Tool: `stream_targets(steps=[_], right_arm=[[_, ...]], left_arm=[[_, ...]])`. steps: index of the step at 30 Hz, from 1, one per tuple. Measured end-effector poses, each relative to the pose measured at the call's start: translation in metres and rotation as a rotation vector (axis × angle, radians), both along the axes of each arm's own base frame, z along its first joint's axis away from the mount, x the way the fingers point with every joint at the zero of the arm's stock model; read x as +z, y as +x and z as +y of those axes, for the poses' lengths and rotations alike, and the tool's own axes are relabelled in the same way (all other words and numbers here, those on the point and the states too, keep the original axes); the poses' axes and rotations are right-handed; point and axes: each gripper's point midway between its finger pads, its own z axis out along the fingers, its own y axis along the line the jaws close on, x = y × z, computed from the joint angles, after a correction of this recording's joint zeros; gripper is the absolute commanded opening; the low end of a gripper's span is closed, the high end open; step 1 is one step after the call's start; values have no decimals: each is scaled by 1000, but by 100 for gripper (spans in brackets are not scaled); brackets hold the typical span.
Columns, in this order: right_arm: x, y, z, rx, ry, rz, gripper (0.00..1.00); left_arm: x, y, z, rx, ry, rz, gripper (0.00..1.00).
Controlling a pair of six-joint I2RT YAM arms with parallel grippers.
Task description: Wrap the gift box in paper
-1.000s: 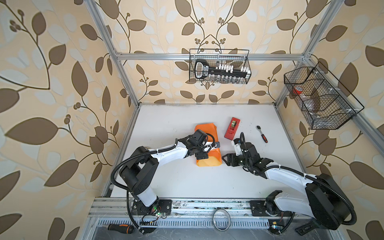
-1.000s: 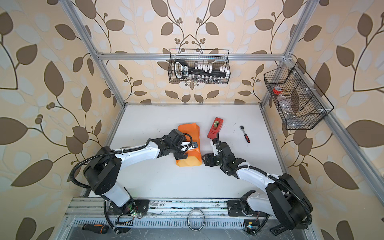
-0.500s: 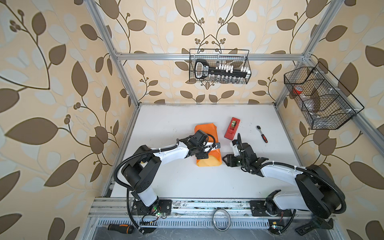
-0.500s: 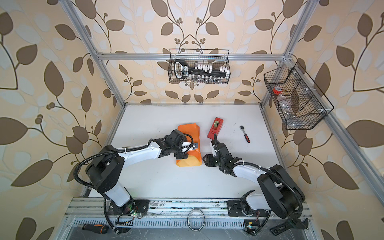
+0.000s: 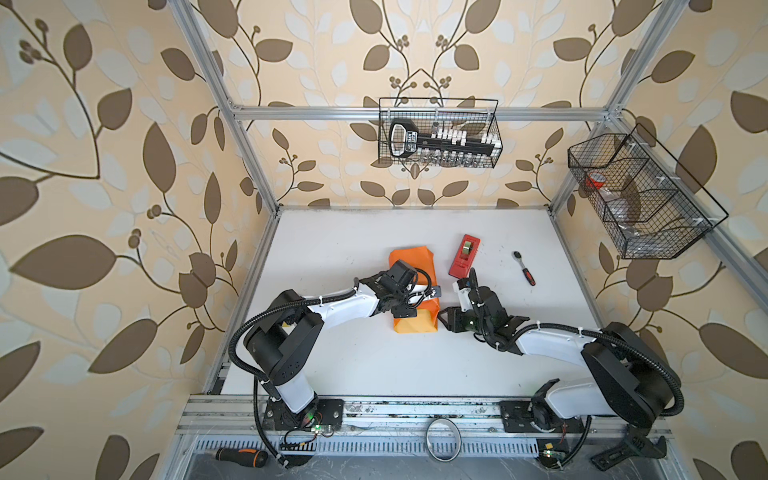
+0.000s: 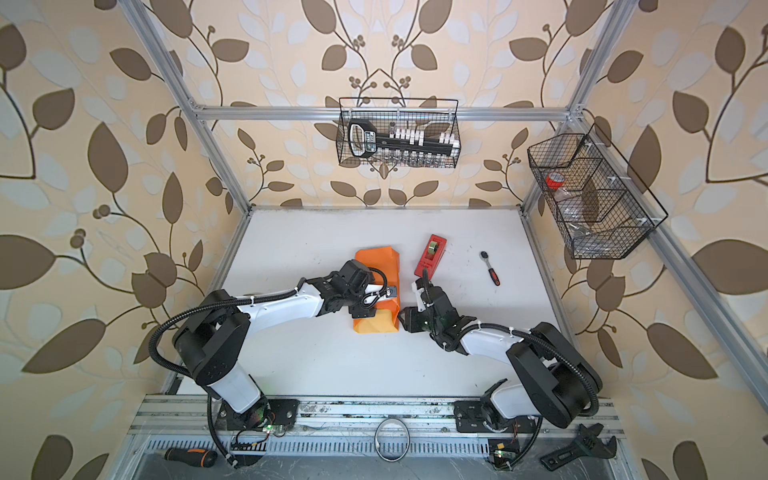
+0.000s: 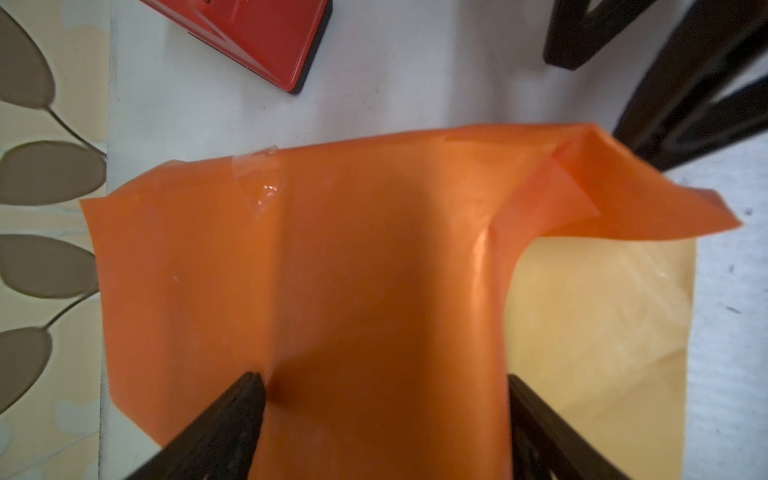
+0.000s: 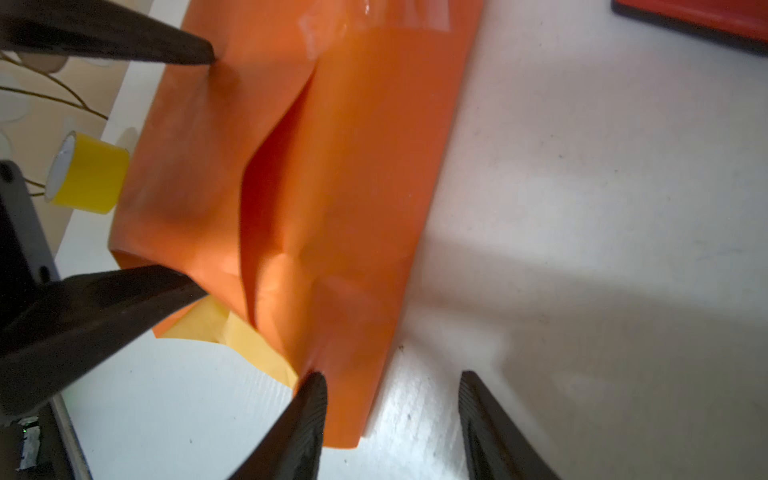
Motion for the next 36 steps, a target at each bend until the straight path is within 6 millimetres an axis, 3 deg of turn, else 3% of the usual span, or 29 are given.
stream_targets(steps=[20, 36], right_arm=[[2, 4, 21, -8, 69, -31, 35], [-7, 6, 32, -29, 104, -42, 23]], left_arm=[[0, 0, 0, 0, 1, 0, 88], [-1, 0, 0, 0, 1, 1, 88]])
